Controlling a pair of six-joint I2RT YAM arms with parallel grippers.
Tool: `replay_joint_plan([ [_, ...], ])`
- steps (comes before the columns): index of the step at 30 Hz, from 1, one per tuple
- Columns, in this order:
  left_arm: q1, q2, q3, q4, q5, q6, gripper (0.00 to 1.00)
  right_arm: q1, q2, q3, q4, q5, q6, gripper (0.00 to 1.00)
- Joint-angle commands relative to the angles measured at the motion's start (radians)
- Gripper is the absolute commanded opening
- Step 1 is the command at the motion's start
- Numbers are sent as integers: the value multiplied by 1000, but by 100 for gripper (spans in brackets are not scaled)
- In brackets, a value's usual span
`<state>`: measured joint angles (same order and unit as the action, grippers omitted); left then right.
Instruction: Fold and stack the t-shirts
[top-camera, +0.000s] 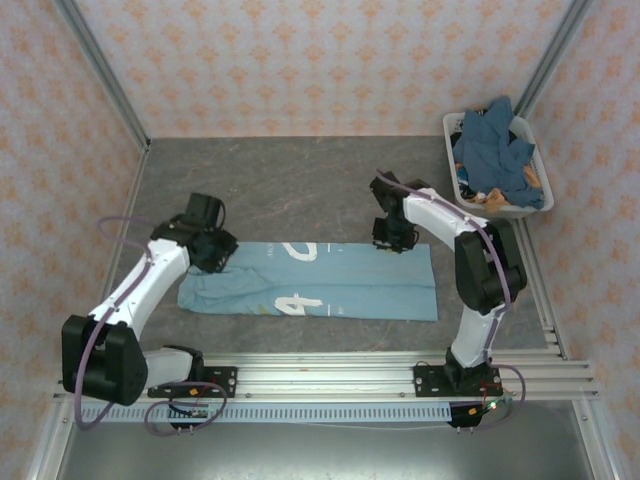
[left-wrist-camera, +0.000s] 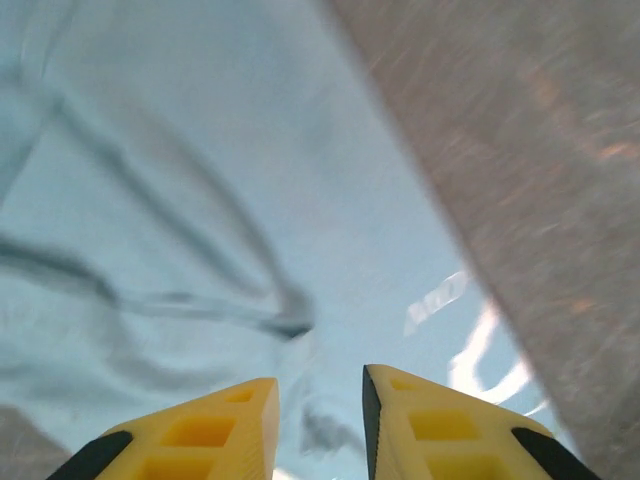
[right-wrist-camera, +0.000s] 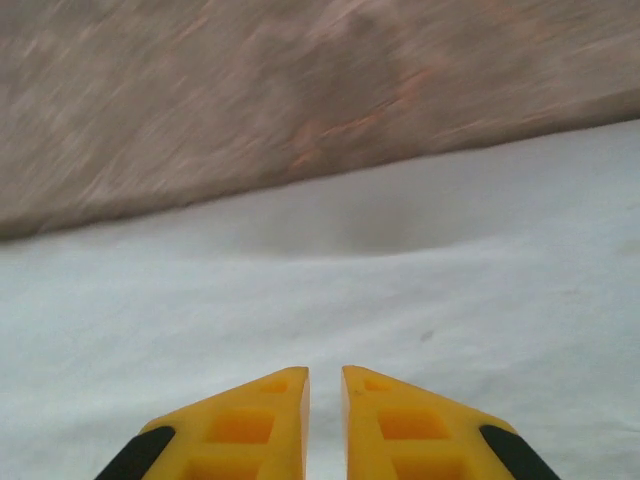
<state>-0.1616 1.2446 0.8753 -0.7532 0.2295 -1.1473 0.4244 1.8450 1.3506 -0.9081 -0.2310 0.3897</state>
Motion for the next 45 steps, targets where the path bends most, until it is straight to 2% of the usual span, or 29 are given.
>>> replay_joint_plan([
  [1, -68, -13, -66, 16, 1, -213, 27, 36, 57, 45, -9, -58, -53, 16],
  [3, -95, 13, -91, 29, 0, -230, 26, 40, 94, 70, -26, -40, -46, 16],
  [8, -96, 75, -160, 107, -40, -258, 26, 29, 181, 122, -79, 36, -44, 15],
  [11, -75, 162, -129, 106, -79, -207, 26, -4, 214, 121, -89, 56, -28, 15],
  [16, 3, 370, -22, 129, -48, -100, 23, -78, 232, 101, -94, 64, -14, 15],
  [19, 31, 517, 153, 81, -76, -34, 22, -115, 224, 81, -96, 70, 2, 14],
  [22, 33, 699, 409, 45, -102, 6, 22, -139, 200, 34, -82, 54, 40, 14],
  [26, 27, 999, 874, -45, -82, 57, 23, -133, 125, -89, -27, -25, 161, 14],
  [30, 1, 1326, 1431, -162, -11, 84, 24, -47, 39, -238, 60, -115, 359, 14],
  [33, -18, 1545, 1796, -168, 67, 37, 26, 60, -2, -297, 158, -171, 513, 14],
  [35, -26, 1611, 1856, -39, 118, -23, 27, 123, -2, -290, 216, -192, 584, 14],
  [39, -41, 1638, 1822, 259, 147, -109, 29, 181, 54, -204, 222, -222, 670, 14],
  [41, -40, 1646, 1852, 293, 144, -114, 31, 182, 60, -184, 225, -228, 705, 14],
  [45, -27, 1582, 1889, 299, 130, -80, 41, 170, 10, -121, 152, -143, 696, 16],
])
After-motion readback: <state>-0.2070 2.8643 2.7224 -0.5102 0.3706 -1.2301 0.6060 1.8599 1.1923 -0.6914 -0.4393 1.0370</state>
